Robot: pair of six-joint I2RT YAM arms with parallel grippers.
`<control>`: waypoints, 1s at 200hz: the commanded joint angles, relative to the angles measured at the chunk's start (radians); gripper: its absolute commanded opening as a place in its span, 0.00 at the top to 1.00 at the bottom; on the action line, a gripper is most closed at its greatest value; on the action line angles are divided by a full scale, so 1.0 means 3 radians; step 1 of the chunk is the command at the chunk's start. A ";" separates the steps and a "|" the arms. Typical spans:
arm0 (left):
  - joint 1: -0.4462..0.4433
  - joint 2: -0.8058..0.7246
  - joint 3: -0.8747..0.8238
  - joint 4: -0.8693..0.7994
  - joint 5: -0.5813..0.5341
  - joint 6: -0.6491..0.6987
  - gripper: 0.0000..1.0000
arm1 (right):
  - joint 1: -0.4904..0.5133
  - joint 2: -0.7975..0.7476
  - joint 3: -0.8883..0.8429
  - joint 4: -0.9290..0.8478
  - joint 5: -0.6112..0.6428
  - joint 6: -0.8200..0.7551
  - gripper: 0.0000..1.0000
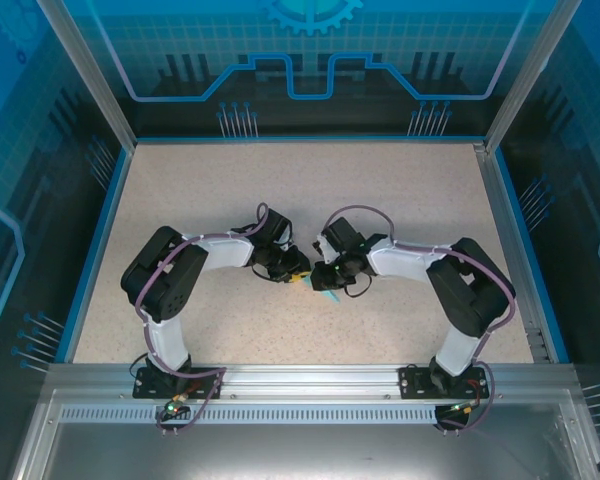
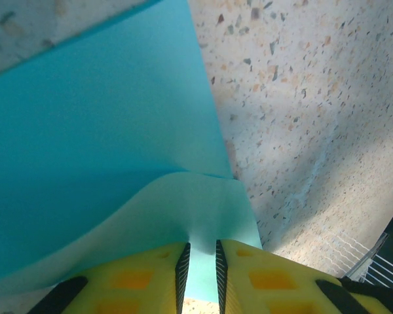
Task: Fold a paper plane with a square sheet of paper (pick it up from the middle)
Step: Fold the wing for the fifth time at the center of the table.
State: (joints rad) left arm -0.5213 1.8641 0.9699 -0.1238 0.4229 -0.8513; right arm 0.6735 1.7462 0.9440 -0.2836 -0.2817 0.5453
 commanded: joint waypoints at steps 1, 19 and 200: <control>0.0027 0.0163 -0.0084 -0.0396 -0.0466 0.0122 0.77 | -0.0045 0.0039 -0.0102 0.0033 -0.0025 0.0041 0.88; 0.0035 0.0163 -0.0059 -0.0410 -0.0467 0.0142 0.76 | -0.0068 0.0059 -0.0192 0.0012 -0.0001 0.0029 0.88; 0.0651 -0.0018 0.0068 -0.0538 -0.0402 0.0700 0.71 | -0.0203 0.0229 -0.0524 -0.0074 0.0093 0.0001 0.89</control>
State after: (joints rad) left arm -0.3786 1.8580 0.9947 -0.2016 0.4431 -0.6762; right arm 0.6273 1.7477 0.8375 -0.1589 -0.3500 0.5488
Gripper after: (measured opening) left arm 0.291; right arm 0.115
